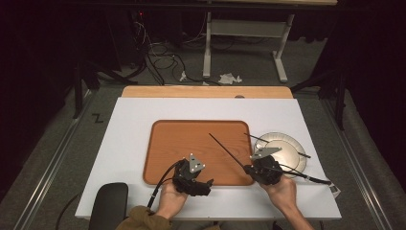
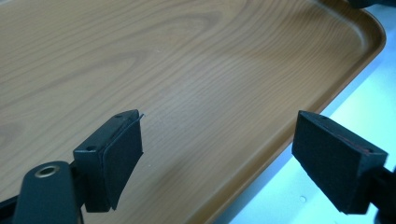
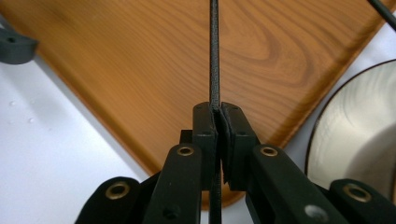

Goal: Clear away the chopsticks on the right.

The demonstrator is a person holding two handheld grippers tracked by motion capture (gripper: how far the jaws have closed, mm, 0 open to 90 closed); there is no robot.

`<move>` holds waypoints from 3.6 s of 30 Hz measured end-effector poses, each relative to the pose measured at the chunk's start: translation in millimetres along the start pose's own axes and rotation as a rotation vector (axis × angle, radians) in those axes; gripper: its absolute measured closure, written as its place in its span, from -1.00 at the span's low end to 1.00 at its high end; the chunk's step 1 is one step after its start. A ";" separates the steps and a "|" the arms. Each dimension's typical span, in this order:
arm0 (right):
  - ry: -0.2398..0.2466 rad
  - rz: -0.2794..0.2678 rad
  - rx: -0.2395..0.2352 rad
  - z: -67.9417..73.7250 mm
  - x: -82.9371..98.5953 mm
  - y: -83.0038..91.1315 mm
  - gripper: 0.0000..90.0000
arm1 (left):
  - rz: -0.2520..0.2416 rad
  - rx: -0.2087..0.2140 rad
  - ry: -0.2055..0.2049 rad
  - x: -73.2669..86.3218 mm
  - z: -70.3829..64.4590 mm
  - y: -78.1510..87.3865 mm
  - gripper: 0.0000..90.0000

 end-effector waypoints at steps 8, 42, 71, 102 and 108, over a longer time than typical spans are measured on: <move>0.010 0.036 0.002 -2.0 -3.8 -15.6 0.92 | -0.003 -0.022 0.021 5.4 4.2 6.3 -0.63; -0.017 0.077 0.088 -18.2 -14.4 -37.6 0.81 | -0.012 -0.073 0.087 20.8 14.6 24.1 -0.63; -0.038 -0.119 0.037 -21.1 2.5 31.1 0.51 | -0.002 -0.006 0.019 3.7 2.4 3.8 -0.63; -0.254 -0.266 0.214 -105.7 41.0 104.5 0.63 | 0.011 -0.003 0.000 1.6 0.3 -0.1 -0.63; -0.302 -0.201 0.243 -132.5 54.2 94.3 0.63 | 0.011 -0.021 0.021 6.3 3.7 4.1 -0.63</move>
Point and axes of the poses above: each handheld gripper's, and its own axes: y roughly backward along the jaws, x roughly out of its underside, z roughly to its left, the point moved 4 cm from there along -y, roughly forward along the jaws
